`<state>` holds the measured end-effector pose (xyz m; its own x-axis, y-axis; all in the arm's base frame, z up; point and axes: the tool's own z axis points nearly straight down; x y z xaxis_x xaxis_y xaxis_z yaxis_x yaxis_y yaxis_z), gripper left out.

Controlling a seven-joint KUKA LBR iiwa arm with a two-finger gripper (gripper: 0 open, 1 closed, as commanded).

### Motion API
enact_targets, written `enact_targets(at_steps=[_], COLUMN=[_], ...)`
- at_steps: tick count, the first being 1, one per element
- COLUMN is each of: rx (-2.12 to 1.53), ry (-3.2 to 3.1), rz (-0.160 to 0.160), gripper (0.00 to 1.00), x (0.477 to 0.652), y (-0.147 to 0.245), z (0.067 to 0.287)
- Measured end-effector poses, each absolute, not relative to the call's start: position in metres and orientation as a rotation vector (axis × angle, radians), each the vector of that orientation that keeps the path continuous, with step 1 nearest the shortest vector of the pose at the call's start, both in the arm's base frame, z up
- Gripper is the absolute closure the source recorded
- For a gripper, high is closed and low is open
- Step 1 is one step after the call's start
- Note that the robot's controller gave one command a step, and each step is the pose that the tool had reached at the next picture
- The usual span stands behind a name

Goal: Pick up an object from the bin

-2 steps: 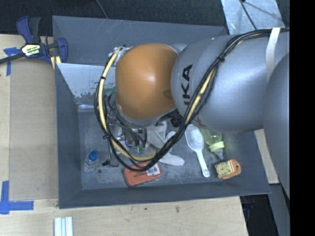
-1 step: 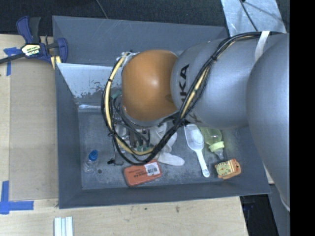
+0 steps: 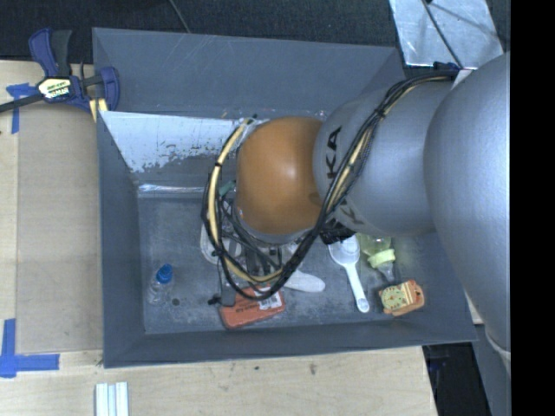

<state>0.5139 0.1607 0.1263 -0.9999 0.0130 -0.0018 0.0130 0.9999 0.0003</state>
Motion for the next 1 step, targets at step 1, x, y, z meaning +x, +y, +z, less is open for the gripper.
enact_targets(at_steps=[1], rx=[0.028], ry=[3.140], rz=[0.000], gripper=[0.00], x=[0.5266], y=[0.1115], z=[0.0960])
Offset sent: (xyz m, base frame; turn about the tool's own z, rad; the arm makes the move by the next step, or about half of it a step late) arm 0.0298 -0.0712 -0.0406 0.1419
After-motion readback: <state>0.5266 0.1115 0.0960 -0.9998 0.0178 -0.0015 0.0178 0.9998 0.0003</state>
